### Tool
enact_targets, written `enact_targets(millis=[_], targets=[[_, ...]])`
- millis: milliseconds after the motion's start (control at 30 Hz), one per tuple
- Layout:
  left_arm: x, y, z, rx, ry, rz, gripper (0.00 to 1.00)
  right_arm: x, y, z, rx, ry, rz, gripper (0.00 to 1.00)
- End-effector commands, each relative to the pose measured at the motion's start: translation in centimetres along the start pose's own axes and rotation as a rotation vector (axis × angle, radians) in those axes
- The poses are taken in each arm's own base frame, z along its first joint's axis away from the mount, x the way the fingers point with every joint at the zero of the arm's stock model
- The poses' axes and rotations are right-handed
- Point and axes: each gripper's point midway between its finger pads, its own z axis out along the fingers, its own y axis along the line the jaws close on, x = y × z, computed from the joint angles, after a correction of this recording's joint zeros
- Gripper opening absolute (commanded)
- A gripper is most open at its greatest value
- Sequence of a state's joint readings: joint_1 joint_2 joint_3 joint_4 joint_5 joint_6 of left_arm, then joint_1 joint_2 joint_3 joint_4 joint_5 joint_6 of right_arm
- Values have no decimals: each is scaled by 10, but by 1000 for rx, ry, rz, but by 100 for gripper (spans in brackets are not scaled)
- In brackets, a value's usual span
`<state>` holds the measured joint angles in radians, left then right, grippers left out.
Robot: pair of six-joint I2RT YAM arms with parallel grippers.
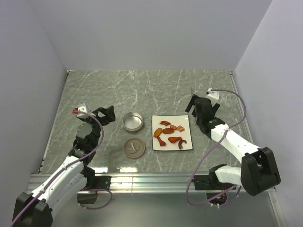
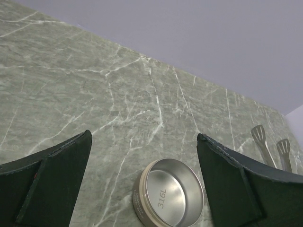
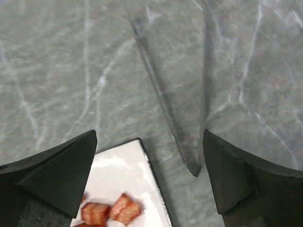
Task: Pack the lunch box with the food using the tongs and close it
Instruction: Grab the clamp with the right arm
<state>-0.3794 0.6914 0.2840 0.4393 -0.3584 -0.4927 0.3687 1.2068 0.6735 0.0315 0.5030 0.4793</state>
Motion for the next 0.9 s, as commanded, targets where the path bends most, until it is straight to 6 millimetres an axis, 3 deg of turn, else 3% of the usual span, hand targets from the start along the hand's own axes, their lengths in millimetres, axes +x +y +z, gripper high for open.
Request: enact_targets(millis=[0,133,200,333,500,700,867], targets=[[-7,-15,2,58,-11,-22,100,10,-15,5,58,94,0,100],[-5,-19,2,78,1,-26,100,23,-26,20,59,181,16,100],[-6,-20,2,83,0,-25,99,29,-19,24,24,229,6,100],[-6,-20,1,85,1,-26,100,45,-27,40,87,315,-31,100],[-9,-19,0,81,-8,-30,100,44,-25,51,89,347,-30,100],[-11,-20,-1,79,-8,-32,99,44,-39,63,134,378,-9,100],[-15,-19,-1,70,-18,-32,100,52,-39,78,119,449,-17,100]])
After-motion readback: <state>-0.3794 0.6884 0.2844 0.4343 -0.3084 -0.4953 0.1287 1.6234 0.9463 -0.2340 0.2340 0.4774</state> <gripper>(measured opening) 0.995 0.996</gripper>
